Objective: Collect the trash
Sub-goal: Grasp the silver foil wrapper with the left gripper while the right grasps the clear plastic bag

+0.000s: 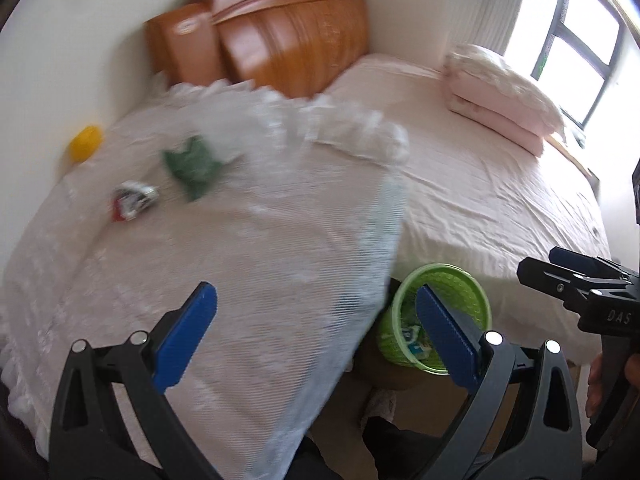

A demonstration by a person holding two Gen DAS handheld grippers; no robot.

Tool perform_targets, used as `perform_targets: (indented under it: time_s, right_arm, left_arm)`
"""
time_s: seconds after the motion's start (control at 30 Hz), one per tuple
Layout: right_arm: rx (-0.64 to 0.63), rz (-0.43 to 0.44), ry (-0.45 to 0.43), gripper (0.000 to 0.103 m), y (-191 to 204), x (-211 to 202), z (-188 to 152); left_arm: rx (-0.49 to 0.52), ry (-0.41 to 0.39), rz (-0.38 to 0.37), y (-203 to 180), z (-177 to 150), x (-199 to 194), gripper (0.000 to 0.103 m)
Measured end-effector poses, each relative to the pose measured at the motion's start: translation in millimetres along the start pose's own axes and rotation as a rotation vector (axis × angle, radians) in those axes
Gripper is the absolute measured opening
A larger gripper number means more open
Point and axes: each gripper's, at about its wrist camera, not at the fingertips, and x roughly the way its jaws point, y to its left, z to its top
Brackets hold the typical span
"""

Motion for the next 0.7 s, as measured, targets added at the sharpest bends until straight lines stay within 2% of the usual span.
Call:
perform_targets:
  time_s: [0.23,0.4,0.57,0.7]
  right_arm:
    - [-0.131,0.074,0.043,0.101,63.1,35.0,24.8]
    - [-0.179,0.107,0.057,0.101,93.8,51.9,40.7]
    - [-0.196,0.114,0.068,0.101,109.6,64.8,51.9]
    - [-0.198,0.115,0.082,0.101,115.0,74.8,59.6]
  left_arm:
    - [-0.127,-0.019,0.111,70.3,-4.7,0.1,0.095]
    - [-0.182,-0.031,0.174,113.3,7.9,13.7,0.095]
    - [-0.173,-0.048,0.214,138.1,23.0,36.3,0.095]
    - [-0.205,-0.047,0.199,162.5,37.9,62.5,0.095]
